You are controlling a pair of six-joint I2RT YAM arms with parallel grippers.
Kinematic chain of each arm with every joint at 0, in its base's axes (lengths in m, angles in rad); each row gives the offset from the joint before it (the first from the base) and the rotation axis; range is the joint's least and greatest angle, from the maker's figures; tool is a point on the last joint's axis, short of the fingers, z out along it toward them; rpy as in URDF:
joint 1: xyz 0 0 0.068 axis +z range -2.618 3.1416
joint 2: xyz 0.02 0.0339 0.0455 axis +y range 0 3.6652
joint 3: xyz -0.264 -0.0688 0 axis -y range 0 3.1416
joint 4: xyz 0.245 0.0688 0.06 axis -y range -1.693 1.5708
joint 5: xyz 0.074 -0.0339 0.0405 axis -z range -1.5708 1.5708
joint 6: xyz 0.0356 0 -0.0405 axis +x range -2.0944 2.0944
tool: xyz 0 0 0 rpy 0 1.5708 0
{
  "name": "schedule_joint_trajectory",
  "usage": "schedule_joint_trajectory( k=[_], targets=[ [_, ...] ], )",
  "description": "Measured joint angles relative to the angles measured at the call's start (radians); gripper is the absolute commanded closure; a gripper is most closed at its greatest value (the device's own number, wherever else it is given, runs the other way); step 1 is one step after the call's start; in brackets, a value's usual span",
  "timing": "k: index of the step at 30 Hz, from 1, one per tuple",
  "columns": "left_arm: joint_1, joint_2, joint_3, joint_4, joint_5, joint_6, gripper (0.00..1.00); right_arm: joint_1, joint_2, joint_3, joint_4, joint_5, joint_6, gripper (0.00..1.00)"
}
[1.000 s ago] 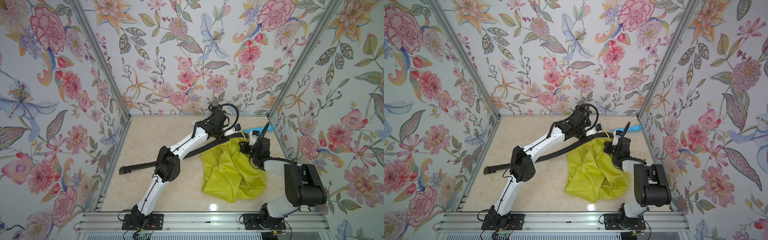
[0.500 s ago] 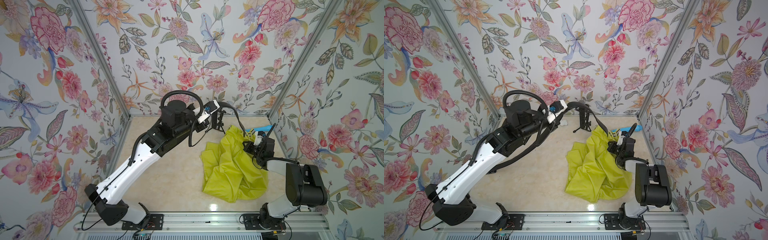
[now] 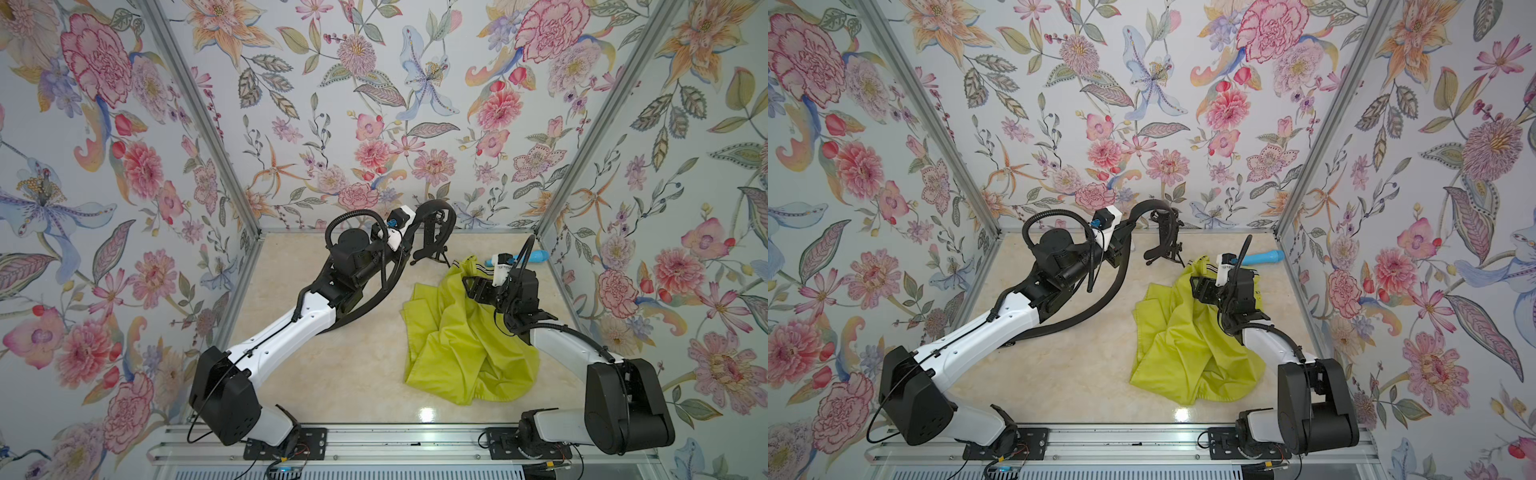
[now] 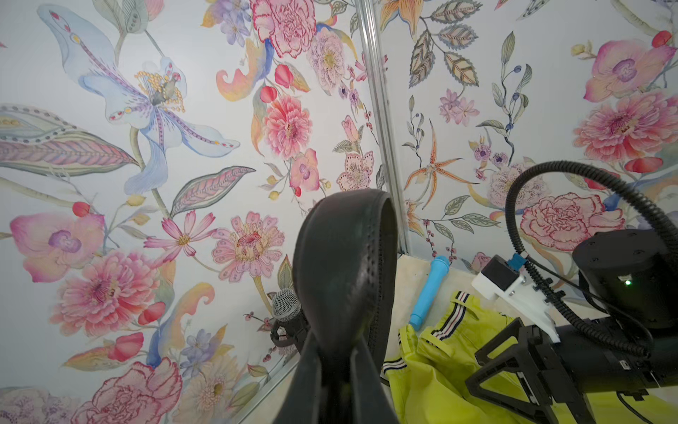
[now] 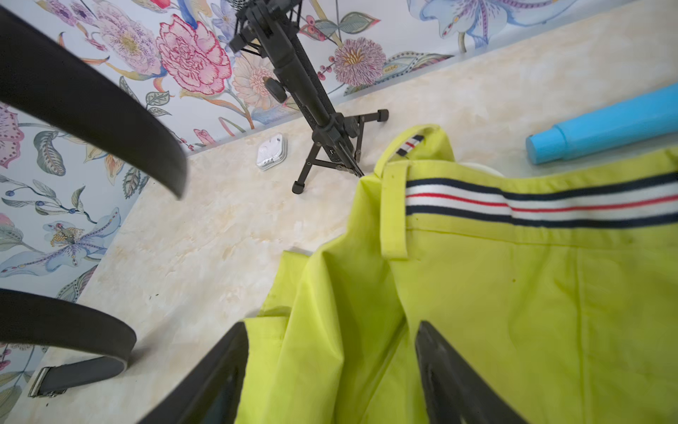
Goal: Remove the belt from the trousers
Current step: Remove the belt from the trousers, then place the belt at the center of the board.
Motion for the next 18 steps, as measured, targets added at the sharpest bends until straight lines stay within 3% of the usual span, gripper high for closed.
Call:
schedule_joint_trajectory(
  k=[6, 11, 13, 17, 18],
  targets=[
    [0.0, 0.009, -0.047, 0.202, 0.002, -0.13, 1.0, 0.011, -0.077, 0.002, -0.006, 0.026, -0.014, 0.23],
    [-0.002, -0.018, -0.325, 0.513, -0.035, -0.228, 0.9, 0.011, -0.159, -0.021, -0.008, 0.057, -0.031, 0.21],
    [-0.006, -0.016, -0.444, 0.583, -0.05, -0.248, 0.69, 0.011, -0.194, -0.032, -0.007, 0.075, -0.044, 0.19],
    [-0.057, -0.018, -0.585, 0.577, -0.112, -0.207, 0.1, 0.006, -0.248, -0.045, 0.0, 0.116, -0.075, 0.12],
    [-0.068, -0.026, -0.603, 0.558, -0.127, -0.191, 0.01, 0.003, -0.256, -0.047, 0.0, 0.124, -0.081, 0.08]
  ],
)
